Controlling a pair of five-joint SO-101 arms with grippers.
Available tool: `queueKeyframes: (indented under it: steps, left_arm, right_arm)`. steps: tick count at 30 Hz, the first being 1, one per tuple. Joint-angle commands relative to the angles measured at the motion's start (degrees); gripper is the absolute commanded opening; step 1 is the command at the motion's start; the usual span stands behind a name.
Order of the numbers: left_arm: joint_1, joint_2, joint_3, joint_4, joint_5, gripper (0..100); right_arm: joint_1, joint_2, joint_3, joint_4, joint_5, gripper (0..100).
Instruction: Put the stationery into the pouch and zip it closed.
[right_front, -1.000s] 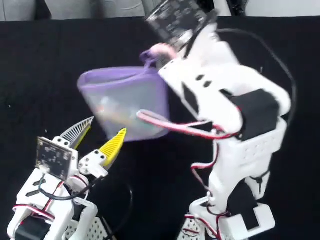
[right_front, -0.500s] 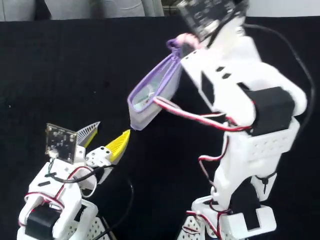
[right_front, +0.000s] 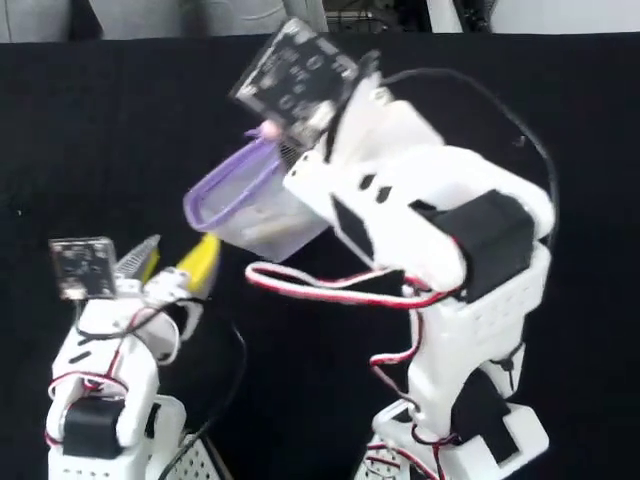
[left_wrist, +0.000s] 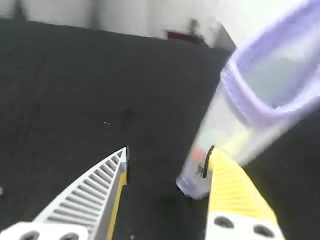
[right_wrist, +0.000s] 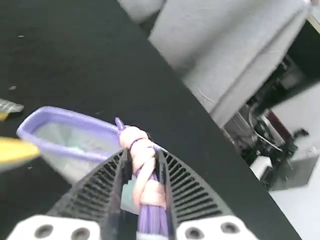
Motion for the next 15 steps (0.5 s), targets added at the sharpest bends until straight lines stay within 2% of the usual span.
queueKeyframes:
  steps: [1,9,15]
  left_arm:
    - [-5.8,-0.2,1.1,-5.0,3.6,26]
    - [-12.0,-0.2,1.5,-7.0,3.6,26]
    - [-12.4,-0.2,1.6,-7.0,3.6,26]
  right_arm:
    - [-5.4,-4.9,1.5,1.8,0.4,1.1]
    - [-14.3,-6.6,5.2,1.8,0.4,1.1]
    - [-22.0,-6.6,8.3,1.8,0.4,1.1]
